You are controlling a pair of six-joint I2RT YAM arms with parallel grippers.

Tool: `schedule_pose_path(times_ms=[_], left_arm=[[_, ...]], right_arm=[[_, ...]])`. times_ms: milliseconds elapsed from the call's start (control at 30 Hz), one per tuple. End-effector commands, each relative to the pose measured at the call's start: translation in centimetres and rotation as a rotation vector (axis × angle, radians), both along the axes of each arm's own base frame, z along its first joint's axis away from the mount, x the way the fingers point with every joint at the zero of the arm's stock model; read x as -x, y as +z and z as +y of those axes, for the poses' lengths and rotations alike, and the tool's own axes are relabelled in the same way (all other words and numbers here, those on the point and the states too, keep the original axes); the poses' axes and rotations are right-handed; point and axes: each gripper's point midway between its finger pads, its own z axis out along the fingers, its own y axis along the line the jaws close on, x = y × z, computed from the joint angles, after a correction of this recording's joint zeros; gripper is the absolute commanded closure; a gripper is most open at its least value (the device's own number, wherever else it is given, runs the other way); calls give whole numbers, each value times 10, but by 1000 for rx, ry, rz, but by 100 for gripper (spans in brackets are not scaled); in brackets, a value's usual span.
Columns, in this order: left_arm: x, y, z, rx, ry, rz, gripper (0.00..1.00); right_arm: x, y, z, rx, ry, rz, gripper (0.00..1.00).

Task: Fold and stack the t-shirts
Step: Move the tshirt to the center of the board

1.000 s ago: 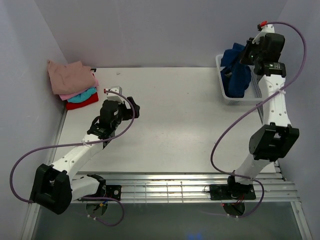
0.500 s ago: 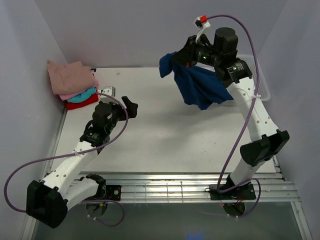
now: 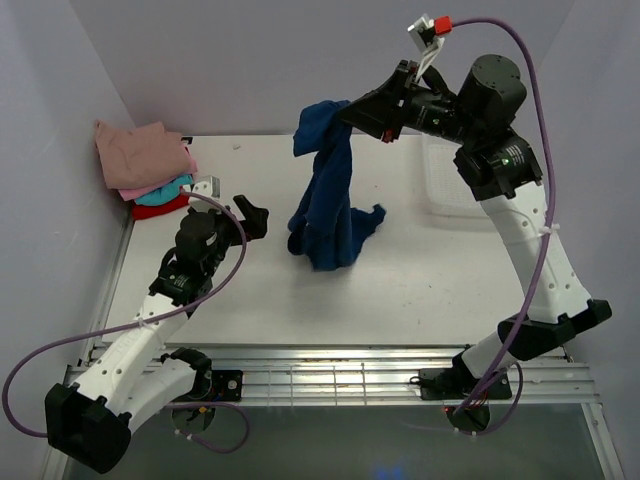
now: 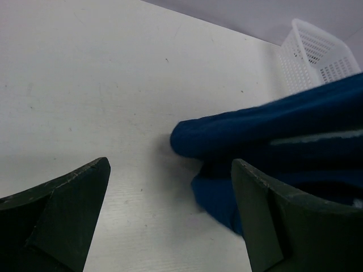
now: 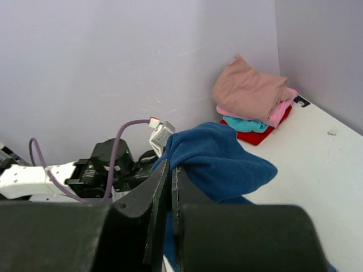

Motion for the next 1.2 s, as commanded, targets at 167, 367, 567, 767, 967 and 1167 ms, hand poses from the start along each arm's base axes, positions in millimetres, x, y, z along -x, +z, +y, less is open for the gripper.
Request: schedule_pose_path(times_ms=[167, 367, 567, 767, 967, 1167], left_arm=[[5, 23, 4, 41, 24, -37, 2], [4, 9, 3, 24, 21, -9, 2], [3, -18, -5, 15, -13, 66, 2], [15, -75, -7, 3, -8, 249, 6], [42, -136, 16, -60, 124, 434, 9], [68, -156, 33, -36, 199, 481, 13]], right_arm=[[-3, -37, -37, 64, -214, -18, 92], [-63, -224, -148, 309, -761, 295, 92], [-58, -316, -238, 503, -1128, 475, 92], [-57, -357, -267, 674, -1254, 558, 55], [-54, -372, -260, 655, -1214, 561, 27], [-49, -386, -256, 662, -1176, 571, 27]])
